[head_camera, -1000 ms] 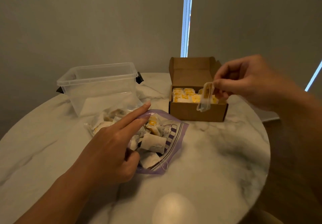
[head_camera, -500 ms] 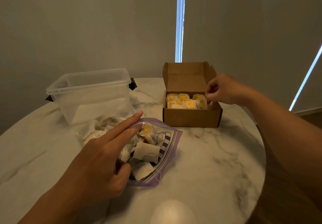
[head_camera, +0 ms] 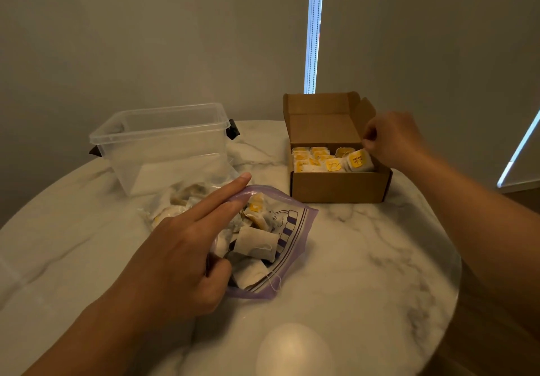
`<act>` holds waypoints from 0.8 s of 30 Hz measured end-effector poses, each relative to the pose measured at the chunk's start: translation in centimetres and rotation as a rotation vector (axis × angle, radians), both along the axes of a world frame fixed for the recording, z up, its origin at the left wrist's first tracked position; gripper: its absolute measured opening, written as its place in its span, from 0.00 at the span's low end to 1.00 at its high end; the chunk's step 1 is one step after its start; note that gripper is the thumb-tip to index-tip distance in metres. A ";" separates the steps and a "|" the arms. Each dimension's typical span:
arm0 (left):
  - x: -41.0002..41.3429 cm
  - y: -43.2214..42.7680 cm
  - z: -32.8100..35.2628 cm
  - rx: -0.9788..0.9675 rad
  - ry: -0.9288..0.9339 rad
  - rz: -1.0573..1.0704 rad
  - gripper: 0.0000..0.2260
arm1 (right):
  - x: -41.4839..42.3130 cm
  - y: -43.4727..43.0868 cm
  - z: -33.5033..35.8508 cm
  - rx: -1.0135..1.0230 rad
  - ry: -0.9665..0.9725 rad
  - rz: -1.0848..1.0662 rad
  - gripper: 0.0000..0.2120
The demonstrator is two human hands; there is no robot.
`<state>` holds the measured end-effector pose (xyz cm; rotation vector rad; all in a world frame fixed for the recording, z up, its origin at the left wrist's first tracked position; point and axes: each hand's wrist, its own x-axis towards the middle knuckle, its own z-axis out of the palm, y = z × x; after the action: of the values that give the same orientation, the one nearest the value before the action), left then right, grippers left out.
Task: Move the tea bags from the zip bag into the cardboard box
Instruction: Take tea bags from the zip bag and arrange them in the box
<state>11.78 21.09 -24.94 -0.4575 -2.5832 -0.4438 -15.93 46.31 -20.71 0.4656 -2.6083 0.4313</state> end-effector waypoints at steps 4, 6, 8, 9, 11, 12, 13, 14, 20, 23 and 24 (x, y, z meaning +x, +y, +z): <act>-0.1 0.0 0.1 -0.001 0.006 0.012 0.33 | 4.9 0.6 0.4 -0.168 0.104 0.083 0.05; -0.1 0.1 0.0 0.002 -0.005 0.019 0.33 | 9.6 0.4 0.0 -0.308 0.117 0.202 0.03; -0.3 0.3 0.0 0.009 -0.004 0.021 0.33 | 14.2 -0.4 -0.8 -0.389 0.065 0.378 0.03; -0.4 0.4 0.0 0.008 0.008 0.024 0.33 | 15.9 -1.1 -1.4 -0.372 0.015 0.470 0.04; -0.6 0.4 -0.1 0.003 0.040 0.033 0.33 | 18.0 -3.1 -3.0 -0.273 -0.065 0.613 0.05; -0.7 0.4 -0.1 0.009 0.053 0.032 0.33 | 18.7 -4.1 -3.7 -0.220 -0.074 0.663 0.05; -0.8 0.4 -0.2 0.017 0.066 0.029 0.33 | 19.1 -5.1 -4.3 -0.167 -0.066 0.709 0.05; -0.8 0.4 -0.3 0.021 0.079 0.023 0.33 | 19.4 -6.1 -4.8 -0.110 -0.046 0.754 0.05; -1.0 0.2 -0.5 0.027 0.098 0.014 0.34 | 19.5 -9.7 -4.8 0.130 0.037 0.769 0.11; -1.0 0.1 -0.6 0.030 0.098 0.014 0.34 | 19.3 -10.5 -4.6 0.168 0.061 0.743 0.11; -1.0 0.0 -0.6 0.032 0.097 0.014 0.34 | 19.3 -10.6 -4.7 0.173 0.049 0.743 0.11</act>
<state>10.75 21.12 -25.59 -0.4389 -2.4809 -0.4464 3.39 35.69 -25.39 1.4916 -2.3540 0.4096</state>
